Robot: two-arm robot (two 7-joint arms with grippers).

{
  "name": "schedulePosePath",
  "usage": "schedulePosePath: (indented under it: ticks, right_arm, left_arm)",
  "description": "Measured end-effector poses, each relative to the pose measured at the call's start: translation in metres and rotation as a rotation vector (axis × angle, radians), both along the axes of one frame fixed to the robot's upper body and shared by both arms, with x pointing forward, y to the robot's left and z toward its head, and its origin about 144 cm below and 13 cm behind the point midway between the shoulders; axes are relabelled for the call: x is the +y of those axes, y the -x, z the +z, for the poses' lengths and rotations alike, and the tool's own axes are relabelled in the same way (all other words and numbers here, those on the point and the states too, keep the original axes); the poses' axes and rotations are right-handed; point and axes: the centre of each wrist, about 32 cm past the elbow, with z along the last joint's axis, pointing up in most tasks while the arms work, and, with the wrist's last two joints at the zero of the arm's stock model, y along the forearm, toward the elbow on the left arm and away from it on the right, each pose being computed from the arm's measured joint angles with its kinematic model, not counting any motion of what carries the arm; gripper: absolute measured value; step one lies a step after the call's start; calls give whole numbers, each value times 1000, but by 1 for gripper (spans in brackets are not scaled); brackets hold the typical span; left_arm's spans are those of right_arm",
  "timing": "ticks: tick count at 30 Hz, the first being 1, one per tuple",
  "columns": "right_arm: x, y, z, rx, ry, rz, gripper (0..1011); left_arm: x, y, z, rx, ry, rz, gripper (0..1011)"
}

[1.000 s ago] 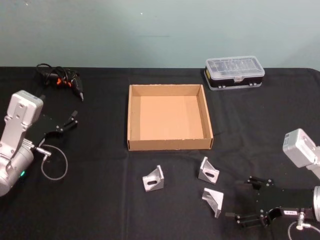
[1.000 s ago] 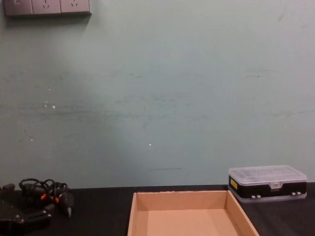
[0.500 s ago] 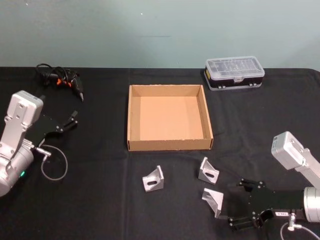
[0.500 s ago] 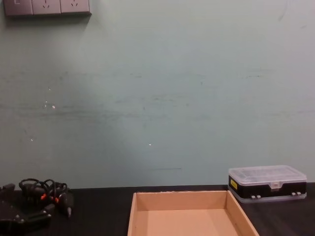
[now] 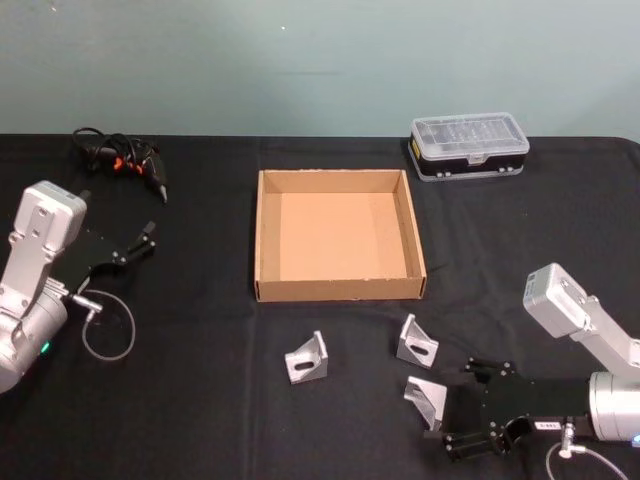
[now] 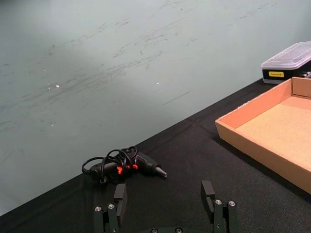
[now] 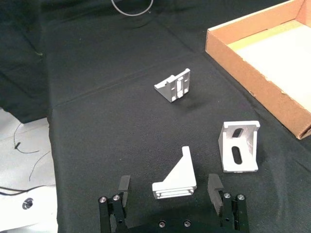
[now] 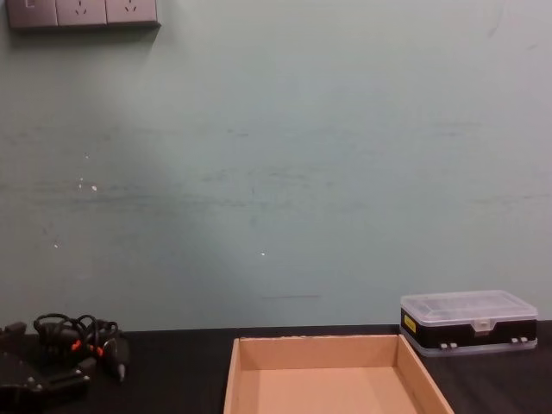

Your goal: Use one hand to pick up the angle iron from the table and place it into the box.

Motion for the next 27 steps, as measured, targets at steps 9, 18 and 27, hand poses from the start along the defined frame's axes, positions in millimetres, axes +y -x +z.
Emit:
schedulePosePath:
  ticks: [9, 18, 27]
  right_arm:
    - [4, -5, -5, 9, 6, 8, 1003]
    - [6, -8, -8, 9, 6, 5, 1003]
    - [8, -10, -10, 4, 4, 4, 947]
  left_arm:
    - [0, 0, 0, 0, 0, 0, 1000]
    - [0, 0, 0, 0, 0, 0, 1000]
    - [0, 0, 0, 0, 0, 0, 1000]
